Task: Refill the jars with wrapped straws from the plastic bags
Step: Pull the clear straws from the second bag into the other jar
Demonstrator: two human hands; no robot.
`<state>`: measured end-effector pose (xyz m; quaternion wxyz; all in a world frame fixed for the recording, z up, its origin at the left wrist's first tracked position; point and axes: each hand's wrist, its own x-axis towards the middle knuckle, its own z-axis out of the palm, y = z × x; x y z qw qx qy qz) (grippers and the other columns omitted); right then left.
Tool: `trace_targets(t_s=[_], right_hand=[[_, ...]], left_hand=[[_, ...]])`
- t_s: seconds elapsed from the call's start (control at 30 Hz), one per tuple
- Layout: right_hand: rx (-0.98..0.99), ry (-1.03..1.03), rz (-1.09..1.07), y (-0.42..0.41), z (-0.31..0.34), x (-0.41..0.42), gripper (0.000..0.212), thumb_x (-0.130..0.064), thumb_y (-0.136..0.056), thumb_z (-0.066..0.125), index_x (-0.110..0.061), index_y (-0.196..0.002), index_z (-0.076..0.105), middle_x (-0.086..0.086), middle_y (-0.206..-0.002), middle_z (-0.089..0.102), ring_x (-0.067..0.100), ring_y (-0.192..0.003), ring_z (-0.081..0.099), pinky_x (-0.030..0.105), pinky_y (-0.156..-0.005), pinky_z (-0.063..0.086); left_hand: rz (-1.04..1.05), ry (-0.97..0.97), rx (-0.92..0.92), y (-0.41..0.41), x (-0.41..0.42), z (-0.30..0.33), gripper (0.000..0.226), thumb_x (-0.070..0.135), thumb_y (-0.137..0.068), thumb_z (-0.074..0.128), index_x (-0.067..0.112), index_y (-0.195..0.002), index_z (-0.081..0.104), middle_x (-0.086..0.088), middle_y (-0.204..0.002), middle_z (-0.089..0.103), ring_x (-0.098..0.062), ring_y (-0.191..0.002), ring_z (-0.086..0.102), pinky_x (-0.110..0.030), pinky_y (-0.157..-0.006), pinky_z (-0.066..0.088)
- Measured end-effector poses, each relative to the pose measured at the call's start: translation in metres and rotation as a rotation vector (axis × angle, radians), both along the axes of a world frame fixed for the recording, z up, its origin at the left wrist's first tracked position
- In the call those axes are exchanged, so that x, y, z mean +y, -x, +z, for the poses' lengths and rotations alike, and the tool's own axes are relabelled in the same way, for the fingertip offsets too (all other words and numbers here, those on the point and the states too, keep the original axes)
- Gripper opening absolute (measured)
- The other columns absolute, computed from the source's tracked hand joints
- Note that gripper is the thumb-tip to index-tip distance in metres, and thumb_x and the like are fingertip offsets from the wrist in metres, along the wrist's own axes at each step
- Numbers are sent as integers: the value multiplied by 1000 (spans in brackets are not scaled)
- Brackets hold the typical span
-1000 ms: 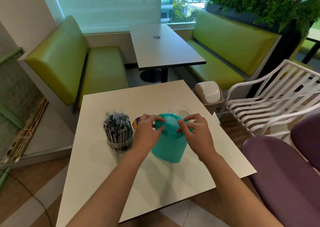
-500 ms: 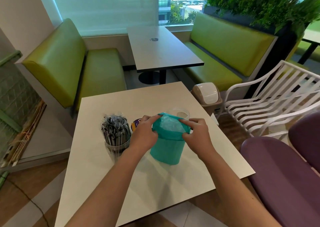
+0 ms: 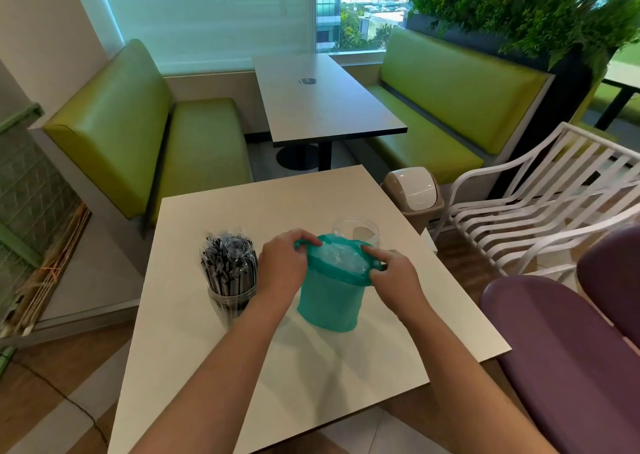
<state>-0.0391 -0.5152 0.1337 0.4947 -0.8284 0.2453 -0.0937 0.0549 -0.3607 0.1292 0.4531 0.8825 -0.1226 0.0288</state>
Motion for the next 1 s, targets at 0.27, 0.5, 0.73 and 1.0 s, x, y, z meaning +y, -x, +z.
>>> trace_targets(t_s=[0.27,0.5,0.73,1.0], right_hand=[[63,-244,68,-7,-6,0,64,16,-87,39,-20,-138,53,6,-128,51,28,-110,58,31,-79,59],[84,-400,18,-14,-10,-5,57,16,-85,31,-6,-129,60,14,-117,63,29,-98,62,23,-61,57],[2,-401,-103,-9,-23,-7,35,1,-96,40,-5,-118,67,15,-100,68,26,-65,66,36,-62,61],[-118,-345,64,-9,-26,-13,43,-5,-92,52,-33,-124,60,4,-119,54,22,-102,63,30,-82,59]], left_hand=[[-173,-259,105,-7,-2,-8,69,-7,-85,35,41,-127,61,3,-116,55,-22,-106,54,-42,-91,49],[-163,42,475,-25,-7,-18,74,-17,-74,26,21,-122,67,-13,-124,58,-31,-106,57,-38,-86,55],[27,183,627,-18,-8,-24,41,5,-96,42,26,-123,64,-3,-88,62,-20,-62,56,-33,-55,53],[-45,630,972,-18,-3,-10,33,9,-92,51,10,-124,56,-14,-123,53,-27,-96,60,-34,-61,61]])
